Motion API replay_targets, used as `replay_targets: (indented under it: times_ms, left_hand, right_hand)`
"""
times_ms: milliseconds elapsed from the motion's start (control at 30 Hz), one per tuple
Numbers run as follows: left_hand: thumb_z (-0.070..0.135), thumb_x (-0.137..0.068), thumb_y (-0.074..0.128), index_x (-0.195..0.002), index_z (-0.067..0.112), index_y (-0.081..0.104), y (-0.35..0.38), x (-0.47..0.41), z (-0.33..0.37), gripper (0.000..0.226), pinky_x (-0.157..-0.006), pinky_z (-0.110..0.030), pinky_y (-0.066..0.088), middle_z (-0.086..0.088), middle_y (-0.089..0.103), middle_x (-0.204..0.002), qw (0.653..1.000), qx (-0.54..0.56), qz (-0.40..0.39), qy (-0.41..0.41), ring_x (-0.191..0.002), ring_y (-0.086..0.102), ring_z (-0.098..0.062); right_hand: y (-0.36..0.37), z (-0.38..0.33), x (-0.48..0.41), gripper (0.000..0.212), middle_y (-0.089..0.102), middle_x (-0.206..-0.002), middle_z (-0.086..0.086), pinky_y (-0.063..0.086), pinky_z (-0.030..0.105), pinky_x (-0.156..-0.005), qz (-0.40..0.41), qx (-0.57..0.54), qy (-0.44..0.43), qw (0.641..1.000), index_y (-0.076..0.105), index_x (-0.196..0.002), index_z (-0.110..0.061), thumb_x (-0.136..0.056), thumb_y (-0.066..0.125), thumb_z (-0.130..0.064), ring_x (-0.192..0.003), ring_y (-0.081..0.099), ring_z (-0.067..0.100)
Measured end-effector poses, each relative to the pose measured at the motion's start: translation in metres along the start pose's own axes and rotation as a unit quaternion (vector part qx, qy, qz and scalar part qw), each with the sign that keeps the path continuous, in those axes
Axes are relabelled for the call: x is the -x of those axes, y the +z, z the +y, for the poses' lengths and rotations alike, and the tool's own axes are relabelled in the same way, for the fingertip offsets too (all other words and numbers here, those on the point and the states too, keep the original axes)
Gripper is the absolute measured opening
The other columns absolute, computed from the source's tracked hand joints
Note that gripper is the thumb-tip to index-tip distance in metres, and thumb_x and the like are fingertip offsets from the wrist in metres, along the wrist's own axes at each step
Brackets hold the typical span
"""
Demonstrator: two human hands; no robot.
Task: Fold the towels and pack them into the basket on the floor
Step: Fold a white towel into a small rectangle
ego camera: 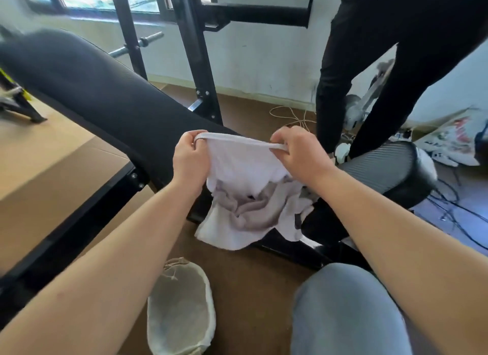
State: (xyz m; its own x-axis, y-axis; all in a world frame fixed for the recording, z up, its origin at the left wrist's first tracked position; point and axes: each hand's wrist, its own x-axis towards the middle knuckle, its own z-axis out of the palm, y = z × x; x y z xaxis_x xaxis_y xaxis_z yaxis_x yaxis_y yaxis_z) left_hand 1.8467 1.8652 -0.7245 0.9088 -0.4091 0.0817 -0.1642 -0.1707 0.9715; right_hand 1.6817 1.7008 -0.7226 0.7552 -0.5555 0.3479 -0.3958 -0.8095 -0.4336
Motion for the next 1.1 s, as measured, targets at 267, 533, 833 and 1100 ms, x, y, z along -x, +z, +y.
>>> replay_targets:
  times_ms: [267, 533, 833, 1100]
  left_hand:
    - [0.023, -0.104, 0.043, -0.11, 0.03, 0.059, -0.038, 0.014, 0.006, 0.019, -0.086, -0.033, 0.055, 0.004, 0.062, -0.107, 0.999, 0.036, 0.005, -0.032, -0.1, 0.061, -0.014]
    - [0.028, -0.104, 0.043, -0.128, 0.026, 0.059, -0.063, 0.026, 0.014, 0.028, -0.074, -0.024, 0.046, 0.013, 0.058, -0.105, 0.998, 0.031, -0.046, -0.037, -0.098, 0.056, -0.005]
    - [0.039, -0.084, 0.079, -0.126, 0.038, 0.06, -0.034, 0.037, -0.014, 0.046, -0.085, -0.026, 0.051, 0.017, 0.063, -0.118, 0.956, -0.105, -0.273, 0.03, -0.108, 0.061, -0.004]
    - [0.024, -0.093, 0.058, -0.082, 0.022, 0.062, -0.025, 0.004, -0.038, 0.013, -0.065, -0.031, 0.049, 0.005, 0.062, -0.077, 0.975, -0.136, -0.166, 0.051, -0.075, 0.059, -0.014]
  right_hand:
    - [-0.002, 0.01, 0.041, 0.02, 0.065, -0.109, 0.014, 0.048, 0.038, -0.086, -0.086, 0.043, 0.212, 0.972, 0.059, -0.104, -0.018, -0.092, 0.046, -0.009, -0.107, 0.058, 0.036]
    - [-0.017, -0.062, 0.032, 0.023, 0.065, -0.098, -0.011, 0.047, 0.024, -0.078, 0.035, -0.149, 0.134, 0.979, 0.065, -0.113, -0.02, -0.102, 0.045, -0.015, -0.093, 0.061, 0.009]
    - [0.025, -0.094, 0.015, 0.015, 0.061, -0.077, -0.014, 0.04, 0.015, -0.062, 0.001, -0.203, 0.082, 0.976, 0.068, -0.102, -0.022, -0.102, 0.058, -0.033, -0.071, 0.057, 0.003]
    - [0.043, -0.05, 0.017, 0.028, 0.066, -0.081, 0.002, 0.045, 0.024, -0.067, -0.281, -0.188, 0.129, 0.932, 0.069, -0.096, -0.015, -0.091, 0.074, -0.042, -0.074, 0.057, 0.008]
